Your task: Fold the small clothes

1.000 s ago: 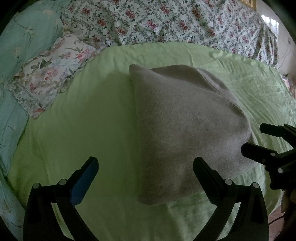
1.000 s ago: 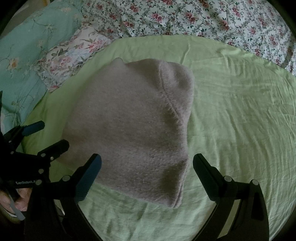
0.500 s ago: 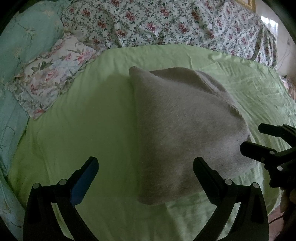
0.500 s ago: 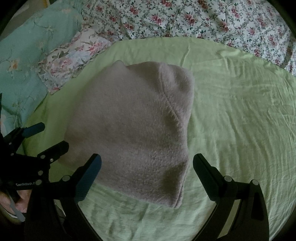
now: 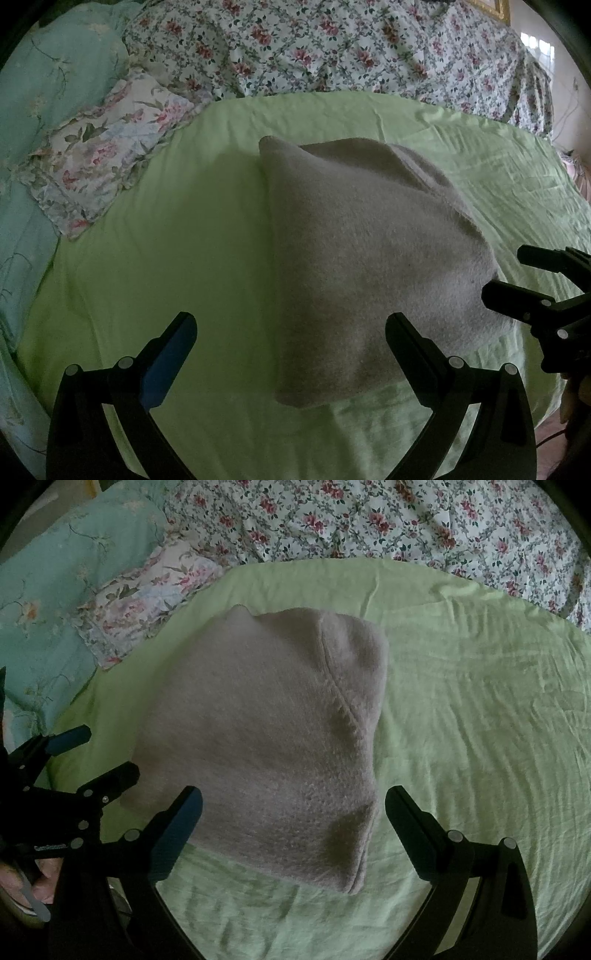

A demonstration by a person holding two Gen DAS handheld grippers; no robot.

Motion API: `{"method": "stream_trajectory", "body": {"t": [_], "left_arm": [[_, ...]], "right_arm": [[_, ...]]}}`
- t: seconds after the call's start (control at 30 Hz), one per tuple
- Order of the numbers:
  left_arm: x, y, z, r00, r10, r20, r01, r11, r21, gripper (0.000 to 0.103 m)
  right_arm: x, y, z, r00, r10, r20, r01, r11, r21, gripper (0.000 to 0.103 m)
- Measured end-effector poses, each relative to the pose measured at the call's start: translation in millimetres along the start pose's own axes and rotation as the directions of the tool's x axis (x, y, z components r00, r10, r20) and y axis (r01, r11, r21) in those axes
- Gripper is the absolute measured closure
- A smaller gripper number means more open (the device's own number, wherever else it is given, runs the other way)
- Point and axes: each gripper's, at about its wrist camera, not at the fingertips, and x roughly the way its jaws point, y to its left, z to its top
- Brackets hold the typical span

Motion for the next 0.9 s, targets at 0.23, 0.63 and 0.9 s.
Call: {"method": "stream_trajectory", "body": {"t": [0.23,0.63,0.9], "left_arm": [[-1,0,2,1.000,0.002,0.002,-0.002,1.000,0.000,0.001],[-1,-2,4,1.000,0.003,0.001,-0.003,1.000,0.001,0.001],[1,-4,11,1.000,0.004,0.005,-0.004,1.000,0.002,0.001]], "right_arm": [[-2,3,3,1.000,0.001,0.007,-0.001,1.000,0.000,0.004],[-3,1,9,1.000,0.002,0.016,-0.002,1.000,0.002,0.004],[-2,-3,14,1.000,0.003,0.022,-0.003,1.000,0.012,0.004]]}}
